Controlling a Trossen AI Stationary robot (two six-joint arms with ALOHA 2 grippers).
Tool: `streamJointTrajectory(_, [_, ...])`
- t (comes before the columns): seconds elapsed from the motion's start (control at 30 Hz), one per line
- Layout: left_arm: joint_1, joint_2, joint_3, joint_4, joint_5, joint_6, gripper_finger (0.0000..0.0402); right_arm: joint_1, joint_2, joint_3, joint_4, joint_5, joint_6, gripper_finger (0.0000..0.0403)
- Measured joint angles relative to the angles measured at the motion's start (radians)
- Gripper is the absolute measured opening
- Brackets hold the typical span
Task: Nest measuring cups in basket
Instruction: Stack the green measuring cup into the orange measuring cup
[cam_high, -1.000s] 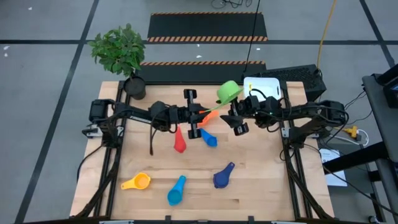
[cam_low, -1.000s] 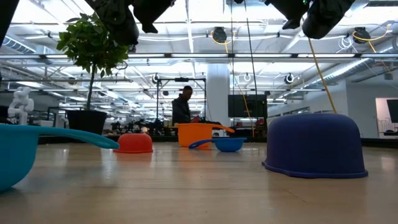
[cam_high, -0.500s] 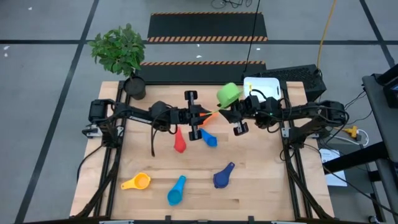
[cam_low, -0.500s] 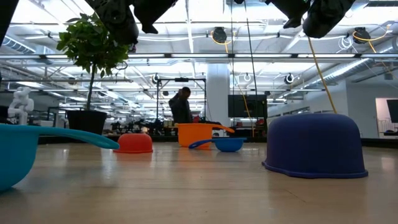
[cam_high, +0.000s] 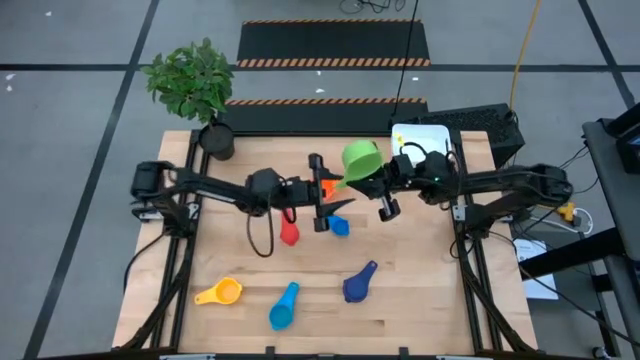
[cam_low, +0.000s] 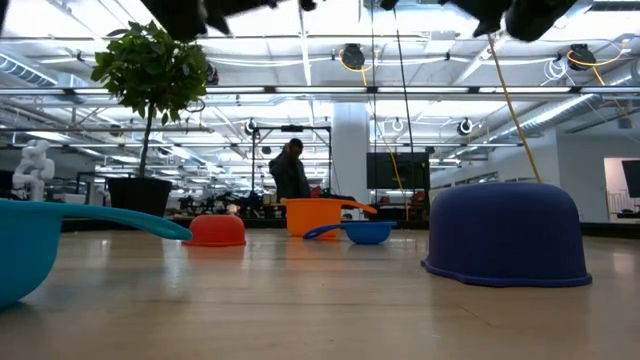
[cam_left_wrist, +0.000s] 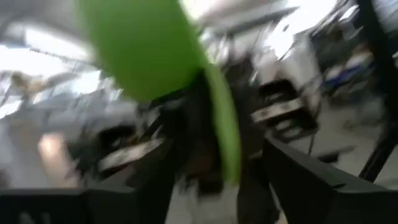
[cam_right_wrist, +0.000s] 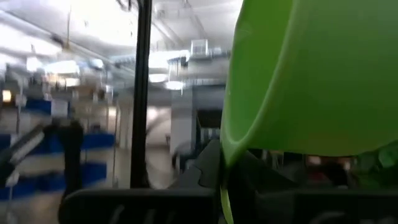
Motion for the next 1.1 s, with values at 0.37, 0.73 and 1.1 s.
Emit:
streamJointTrajectory(0.37, [-0.021, -0.345, 0.001, -0.777, -0.199, -0.22, 0.0264, -0.005, -0.266, 0.0, -0.744, 0.144, -0.144, 0.0001])
streamJointTrajectory(0.73, [-0.025, -0.268, 0.001, -0.88, -0.2, -0.261, 0.021, 0.072, -0.13, -0.142, -0.845, 0.163, 0.011, 0.0])
streamJointTrajectory(1.1, [-0.118, -0.166, 0.0, -0.886, -0.3, -0.257, 0.0205, 0.156, -0.066, -0.214, -0.677, 0.167, 0.149, 0.0])
